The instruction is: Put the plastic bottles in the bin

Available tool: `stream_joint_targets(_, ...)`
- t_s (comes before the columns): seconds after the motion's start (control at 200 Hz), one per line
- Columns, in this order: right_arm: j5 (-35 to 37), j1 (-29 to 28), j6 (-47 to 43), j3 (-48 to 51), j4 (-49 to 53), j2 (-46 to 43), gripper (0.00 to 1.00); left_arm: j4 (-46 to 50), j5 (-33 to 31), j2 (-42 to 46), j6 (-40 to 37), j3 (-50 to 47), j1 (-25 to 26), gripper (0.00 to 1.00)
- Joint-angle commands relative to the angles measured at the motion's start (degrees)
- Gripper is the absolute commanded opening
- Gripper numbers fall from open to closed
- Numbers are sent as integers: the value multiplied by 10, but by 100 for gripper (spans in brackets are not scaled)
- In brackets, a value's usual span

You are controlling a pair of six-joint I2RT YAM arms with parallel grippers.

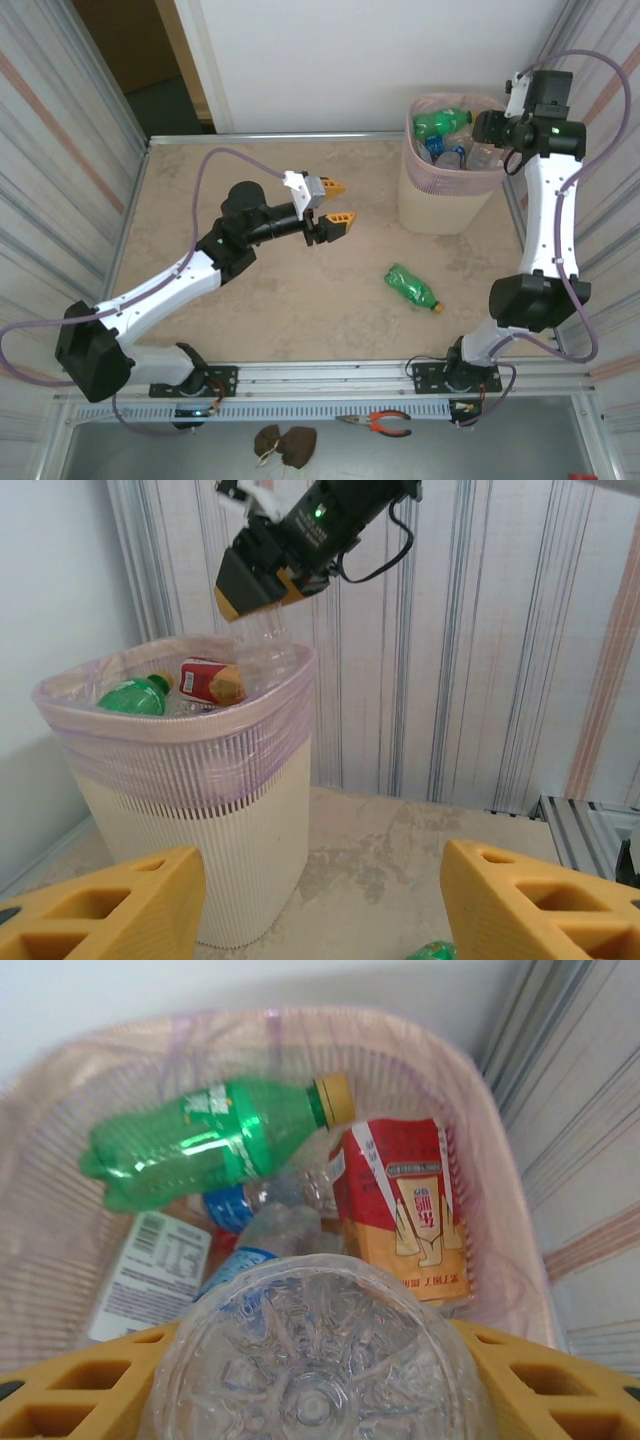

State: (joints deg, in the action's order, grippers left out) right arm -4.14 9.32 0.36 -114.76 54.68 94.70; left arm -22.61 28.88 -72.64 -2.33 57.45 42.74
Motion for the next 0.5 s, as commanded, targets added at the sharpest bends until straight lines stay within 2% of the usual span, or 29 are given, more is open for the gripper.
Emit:
stream_joint_targets(0.0, 22, -2, -24, -23, 25, 22, 54, -10, 7, 15, -4, -7, -4, 64)
stream_joint_targets(0.261, 4, -2, -24, -48, 43, 87, 57, -11, 7, 16, -4, -8, -7, 64)
stream_joint_targets(0.491, -3, -6, -16, -95, 61, 109, 75, -12, 7, 13, -4, -6, -11, 64)
